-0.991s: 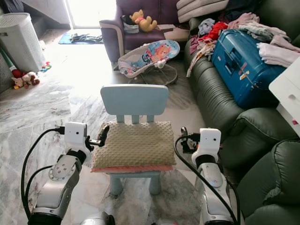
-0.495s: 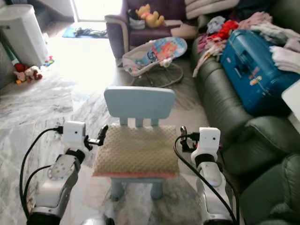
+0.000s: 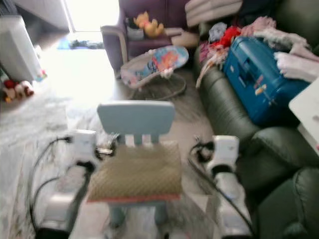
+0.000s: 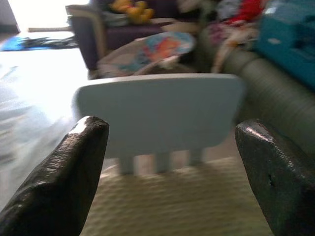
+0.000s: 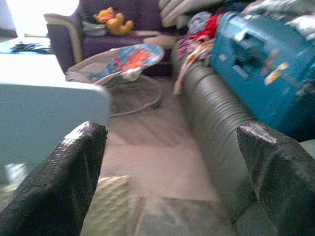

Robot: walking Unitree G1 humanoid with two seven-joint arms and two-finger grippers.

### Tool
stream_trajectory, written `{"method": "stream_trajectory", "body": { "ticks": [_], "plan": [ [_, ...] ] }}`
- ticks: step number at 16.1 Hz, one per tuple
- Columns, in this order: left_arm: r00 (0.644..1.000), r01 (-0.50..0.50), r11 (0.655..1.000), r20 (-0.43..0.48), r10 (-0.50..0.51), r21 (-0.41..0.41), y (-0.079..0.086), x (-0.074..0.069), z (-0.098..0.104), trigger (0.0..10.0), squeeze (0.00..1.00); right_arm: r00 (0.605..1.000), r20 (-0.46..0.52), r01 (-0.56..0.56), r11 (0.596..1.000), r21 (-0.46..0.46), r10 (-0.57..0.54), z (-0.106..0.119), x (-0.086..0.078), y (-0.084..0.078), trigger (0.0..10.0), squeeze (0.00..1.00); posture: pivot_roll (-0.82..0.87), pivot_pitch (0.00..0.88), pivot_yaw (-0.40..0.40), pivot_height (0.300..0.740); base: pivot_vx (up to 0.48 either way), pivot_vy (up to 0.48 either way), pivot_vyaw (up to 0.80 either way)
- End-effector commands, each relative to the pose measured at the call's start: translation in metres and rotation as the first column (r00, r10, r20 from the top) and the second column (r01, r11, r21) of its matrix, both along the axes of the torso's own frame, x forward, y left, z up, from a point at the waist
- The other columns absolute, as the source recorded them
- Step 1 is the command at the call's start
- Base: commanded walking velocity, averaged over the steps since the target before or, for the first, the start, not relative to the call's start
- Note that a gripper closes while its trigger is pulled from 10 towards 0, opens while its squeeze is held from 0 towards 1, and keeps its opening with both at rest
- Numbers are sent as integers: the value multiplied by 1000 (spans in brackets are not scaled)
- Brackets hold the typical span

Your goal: Move the pillow to the sofa

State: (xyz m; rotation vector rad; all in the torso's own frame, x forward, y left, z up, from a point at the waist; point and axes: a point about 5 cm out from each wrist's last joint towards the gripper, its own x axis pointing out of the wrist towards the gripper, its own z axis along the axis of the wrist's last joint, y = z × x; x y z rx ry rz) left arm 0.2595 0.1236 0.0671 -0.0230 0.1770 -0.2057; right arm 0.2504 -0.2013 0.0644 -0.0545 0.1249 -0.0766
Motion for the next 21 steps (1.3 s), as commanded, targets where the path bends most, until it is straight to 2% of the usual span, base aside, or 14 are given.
{"method": "stream_trajectory", "body": {
  "ticks": [1,5,7,9,12,15,16,18,19,20,21],
  "plan": [
    [1000,-28,999,5,27,24,13,1,1,10000,0,1000,9,-24,1000,11,24,2,2,9,10000,0,-30,0,-23,740,266,0,0],
    [998,-67,997,9,66,43,16,1,1,10000,0,1000,8,-29,999,14,29,2,1,9,10000,0,-28,0,-25,740,0,0,0],
    [995,-99,993,0,99,66,20,1,-1,10000,0,999,10,-33,999,18,33,2,1,10,10000,0,-25,0,-24,740,0,0,0],
    [992,-124,986,30,122,108,26,0,1,10000,0,999,13,-43,999,17,43,3,0,11,10000,0,-23,0,-20,740,0,0,0],
    [990,-138,984,14,137,111,30,-5,-2,10000,0,999,7,-50,999,10,50,1,-3,14,10000,0,-18,0,-18,740,0,0,800],
    [987,-161,981,-1,163,109,34,-7,-2,10000,0,998,19,-53,998,46,52,4,-2,15,10000,0,-14,0,-16,740,0,0,560],
    [992,-123,984,30,120,127,34,-8,0,10000,0,999,17,-35,998,54,34,6,-3,12,10000,0,-12,0,-17,740,0,0,0],
    [993,-112,983,44,107,144,37,-11,0,10000,0,1000,3,-13,998,64,13,6,-6,10,10000,0,-9,0,-18,740,0,0,0],
    [994,-105,987,31,103,118,41,-16,-3,10000,0,998,-23,54,997,59,-53,7,-11,3,10000,0,-9,0,-19,740,0,0,0],
    [995,-93,988,34,89,123,42,-18,-3,10000,0,997,-26,71,997,17,-70,7,-13,2,10000,0,-8,0,-21,740,0,0,0],
    [995,-101,983,41,96,152,43,-21,-3,10000,0,997,-21,77,996,39,-76,8,-17,4,10000,0,-8,0,-21,740,0,0,0]
  ]
}}
